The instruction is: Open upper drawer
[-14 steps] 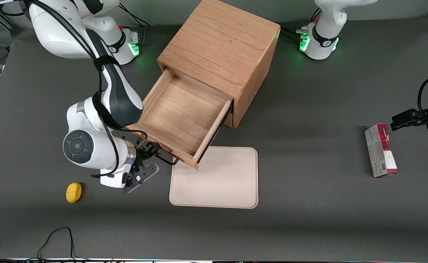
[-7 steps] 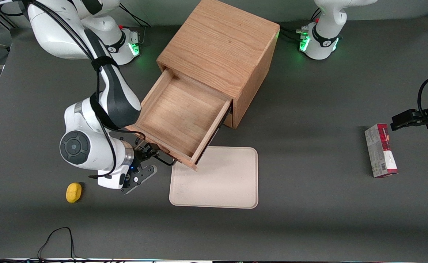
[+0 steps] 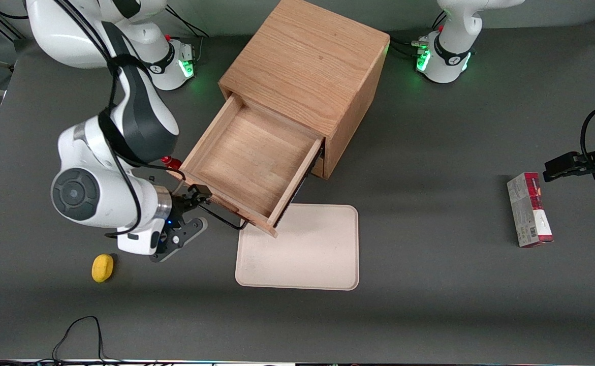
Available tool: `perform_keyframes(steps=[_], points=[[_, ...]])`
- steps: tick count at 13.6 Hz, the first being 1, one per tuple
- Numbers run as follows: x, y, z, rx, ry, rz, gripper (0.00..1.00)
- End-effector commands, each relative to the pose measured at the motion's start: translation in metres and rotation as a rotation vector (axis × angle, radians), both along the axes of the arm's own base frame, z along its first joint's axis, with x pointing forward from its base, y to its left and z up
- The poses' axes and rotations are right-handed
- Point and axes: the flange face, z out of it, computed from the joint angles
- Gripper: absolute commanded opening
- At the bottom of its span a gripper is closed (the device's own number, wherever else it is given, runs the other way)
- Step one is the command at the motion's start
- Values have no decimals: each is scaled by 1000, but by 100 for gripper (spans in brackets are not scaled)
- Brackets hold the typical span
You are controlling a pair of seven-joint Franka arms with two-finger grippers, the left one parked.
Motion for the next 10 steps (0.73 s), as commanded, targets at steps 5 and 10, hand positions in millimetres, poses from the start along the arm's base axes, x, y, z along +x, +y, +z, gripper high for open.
perform_keyframes(steps=[5, 10], points=[[-70, -101, 73, -56, 55, -121, 100], [-117, -181, 99, -60, -42, -235, 100]])
